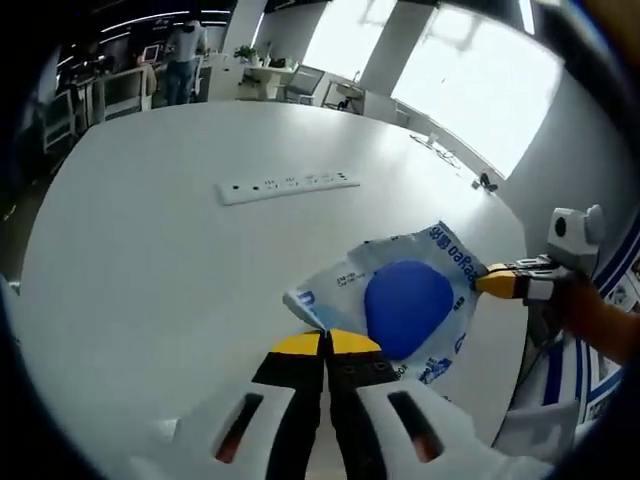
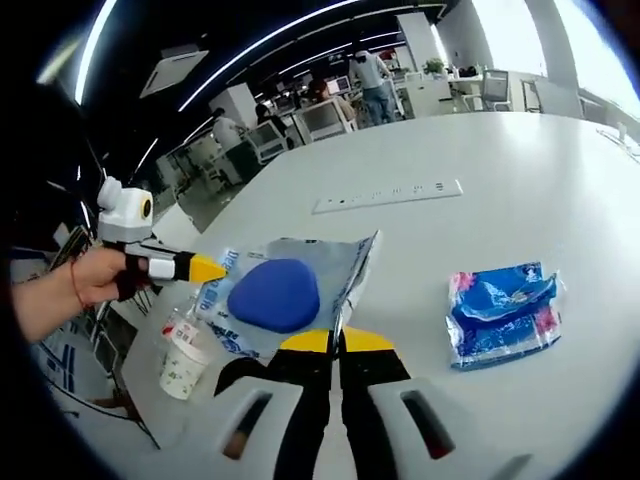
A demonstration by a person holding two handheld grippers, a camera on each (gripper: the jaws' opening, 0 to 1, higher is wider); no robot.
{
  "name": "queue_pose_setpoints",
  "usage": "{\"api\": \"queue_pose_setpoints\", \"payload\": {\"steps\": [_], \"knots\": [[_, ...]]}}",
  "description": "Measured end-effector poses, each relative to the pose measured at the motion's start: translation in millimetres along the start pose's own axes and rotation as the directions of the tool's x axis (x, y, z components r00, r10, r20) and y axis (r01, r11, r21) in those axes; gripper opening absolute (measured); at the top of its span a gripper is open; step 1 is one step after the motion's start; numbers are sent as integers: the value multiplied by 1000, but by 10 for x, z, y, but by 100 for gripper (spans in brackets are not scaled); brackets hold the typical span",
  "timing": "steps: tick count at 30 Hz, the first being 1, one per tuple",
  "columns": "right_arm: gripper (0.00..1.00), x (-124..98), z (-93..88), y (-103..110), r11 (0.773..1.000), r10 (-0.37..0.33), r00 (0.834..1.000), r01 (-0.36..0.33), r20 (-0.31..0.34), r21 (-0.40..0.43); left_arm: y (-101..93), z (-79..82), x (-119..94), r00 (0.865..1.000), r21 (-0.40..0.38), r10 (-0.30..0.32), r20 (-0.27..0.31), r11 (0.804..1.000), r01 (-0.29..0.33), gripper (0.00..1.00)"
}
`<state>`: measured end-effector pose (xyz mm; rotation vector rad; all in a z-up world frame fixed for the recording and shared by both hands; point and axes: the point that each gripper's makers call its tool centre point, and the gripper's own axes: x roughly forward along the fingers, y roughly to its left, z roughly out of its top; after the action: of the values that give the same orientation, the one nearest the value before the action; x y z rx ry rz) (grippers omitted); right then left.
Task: Arrange the tabletop items into an orderly group along one side of the table until the central work area is clear of visible clutter.
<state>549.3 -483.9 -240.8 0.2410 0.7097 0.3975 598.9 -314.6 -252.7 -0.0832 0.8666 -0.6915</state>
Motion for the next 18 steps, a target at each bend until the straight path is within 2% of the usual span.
{"api": "queue_pose_setpoints", "payload": {"steps": [10, 18], "knots": [[0, 14, -24, -174, 999, -31, 1000, 31, -3, 11, -59, 17, 185, 1000, -17, -2, 8, 1000, 2, 0], [0, 103, -115, -327, 998, -52, 998, 53, -31, 18, -83, -35, 348, 1000, -26, 0, -6, 1000, 0, 0]]}}
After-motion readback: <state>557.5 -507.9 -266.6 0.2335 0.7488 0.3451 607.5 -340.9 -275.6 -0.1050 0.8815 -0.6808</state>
